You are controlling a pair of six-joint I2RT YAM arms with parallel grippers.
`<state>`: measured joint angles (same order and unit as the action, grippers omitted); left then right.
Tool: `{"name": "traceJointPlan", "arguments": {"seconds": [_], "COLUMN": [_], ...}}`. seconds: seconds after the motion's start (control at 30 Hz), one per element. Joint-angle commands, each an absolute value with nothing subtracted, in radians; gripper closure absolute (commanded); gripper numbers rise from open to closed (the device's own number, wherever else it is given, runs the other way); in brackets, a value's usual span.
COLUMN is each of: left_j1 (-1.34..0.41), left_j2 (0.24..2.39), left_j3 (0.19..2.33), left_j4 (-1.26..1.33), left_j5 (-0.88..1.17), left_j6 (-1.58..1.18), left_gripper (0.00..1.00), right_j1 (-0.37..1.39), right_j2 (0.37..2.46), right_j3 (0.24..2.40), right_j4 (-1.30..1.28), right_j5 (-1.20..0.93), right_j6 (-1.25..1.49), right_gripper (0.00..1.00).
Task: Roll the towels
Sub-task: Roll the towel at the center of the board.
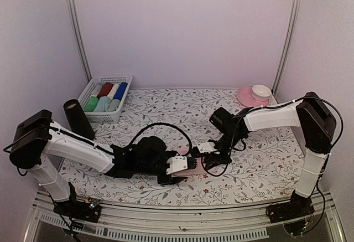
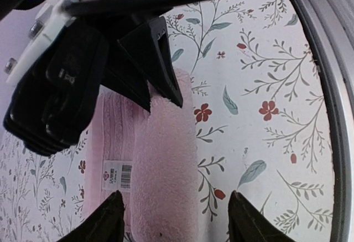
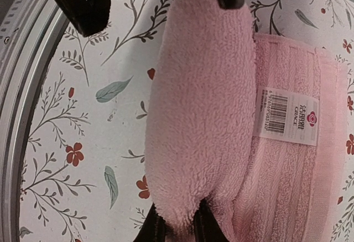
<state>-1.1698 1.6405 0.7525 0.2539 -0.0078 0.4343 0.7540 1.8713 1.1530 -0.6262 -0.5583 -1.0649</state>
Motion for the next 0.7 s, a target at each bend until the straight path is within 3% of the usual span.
{"name": "traceJointPlan", "arguments": {"seconds": [0.0, 0.4, 0.57, 0.67], "left_j1": [-1.182, -1.182, -1.181, -1.180], "left_j2": [1.672, 1.770, 1.787, 1.800], "left_j3": [0.753, 0.791, 0.793, 0.802], "left_j4": [0.295, 0.239, 0.211, 0.173], "left_j5": [-0.019, -0.090, -0.107, -0.093], "left_j6": [0.459, 0.451, 0.413, 0.387], "left_gripper": [0.37, 0.45, 0.71, 0.75], "right_j1": [0.755, 0.753, 0.747, 0.738], "right_j2": [1.921, 1.921, 1.913, 1.890], "right_j3": [1.143, 1.143, 1.147, 1.149], "right_j4": [-0.699, -0.700, -0.702, -0.701], "right_j5": [-0.552, -0.551, -0.562, -0.580], "right_j6": [-1.046, -1.046, -1.048, -1.048], "right_gripper": [0.93, 0.93, 0.92, 0.90]}}
